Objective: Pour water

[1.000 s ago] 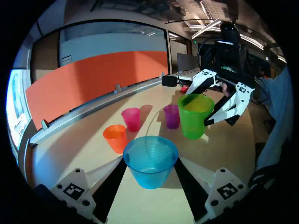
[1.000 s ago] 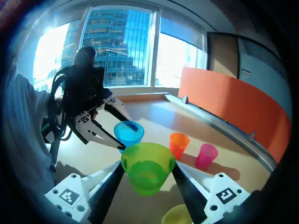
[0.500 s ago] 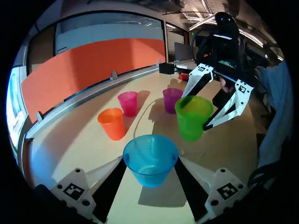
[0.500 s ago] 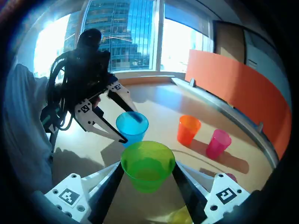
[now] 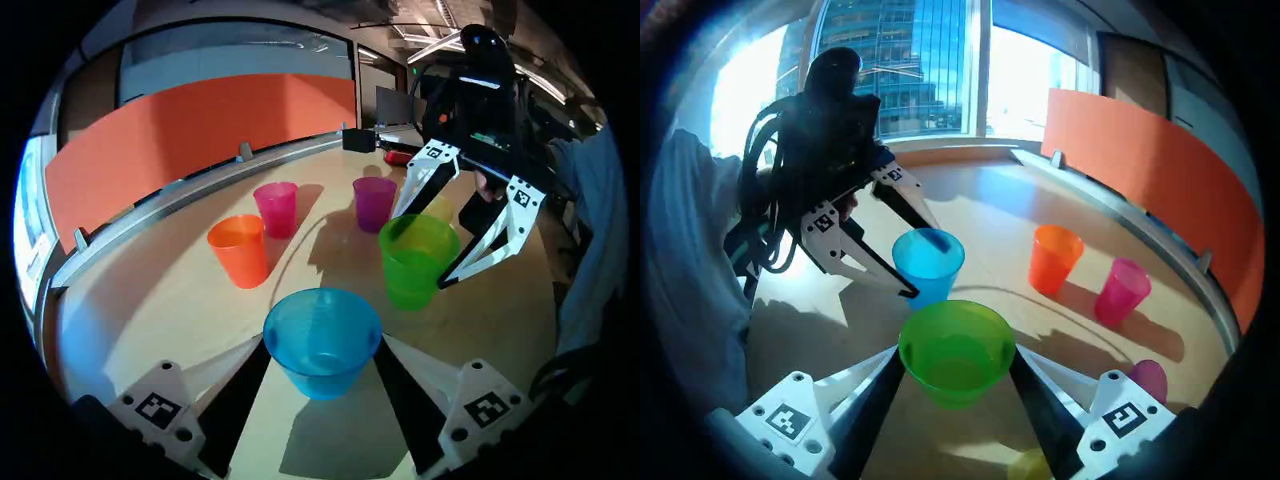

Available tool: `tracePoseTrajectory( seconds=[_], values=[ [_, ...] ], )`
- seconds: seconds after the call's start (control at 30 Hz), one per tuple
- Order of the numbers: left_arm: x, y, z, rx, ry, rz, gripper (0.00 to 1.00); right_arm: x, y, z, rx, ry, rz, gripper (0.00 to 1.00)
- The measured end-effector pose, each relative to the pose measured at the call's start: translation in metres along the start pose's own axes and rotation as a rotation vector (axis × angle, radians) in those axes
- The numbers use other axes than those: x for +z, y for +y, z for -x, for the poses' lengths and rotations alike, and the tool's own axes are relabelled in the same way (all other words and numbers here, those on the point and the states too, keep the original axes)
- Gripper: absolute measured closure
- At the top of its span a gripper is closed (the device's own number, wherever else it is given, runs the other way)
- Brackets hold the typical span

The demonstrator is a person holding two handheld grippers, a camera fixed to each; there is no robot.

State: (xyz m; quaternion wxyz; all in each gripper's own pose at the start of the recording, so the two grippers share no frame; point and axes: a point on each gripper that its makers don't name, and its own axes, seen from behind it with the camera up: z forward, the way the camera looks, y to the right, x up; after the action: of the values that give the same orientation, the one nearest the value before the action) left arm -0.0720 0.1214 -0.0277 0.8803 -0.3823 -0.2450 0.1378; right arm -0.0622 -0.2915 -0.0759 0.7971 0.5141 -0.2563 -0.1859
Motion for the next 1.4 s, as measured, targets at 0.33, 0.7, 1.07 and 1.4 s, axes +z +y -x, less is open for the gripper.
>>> tracePoseTrajectory(
  seconds=[0.33, 0.7, 1.07, 1.4],
  values=[
    [0.003, 0.001, 0.008, -0.006, -0.004, -0.002, 0.13, 0.008, -0.003, 0.004, 0.004, -0.009, 0.006, 0.09],
    [0.001, -0.001, 0.017, -0.027, -0.03, 0.0, 0.03, 0.015, -0.004, 0.005, 0.007, -0.012, 0.006, 0.09],
    [-0.008, -0.004, 0.023, -0.034, -0.039, -0.02, 0.03, 0.023, -0.004, 0.009, 0.023, -0.01, 0.012, 0.09],
    [-0.02, -0.003, 0.027, -0.06, -0.035, -0.037, 0.04, 0.019, -0.003, 0.015, 0.038, -0.011, 0.025, 0.06]
  ],
)
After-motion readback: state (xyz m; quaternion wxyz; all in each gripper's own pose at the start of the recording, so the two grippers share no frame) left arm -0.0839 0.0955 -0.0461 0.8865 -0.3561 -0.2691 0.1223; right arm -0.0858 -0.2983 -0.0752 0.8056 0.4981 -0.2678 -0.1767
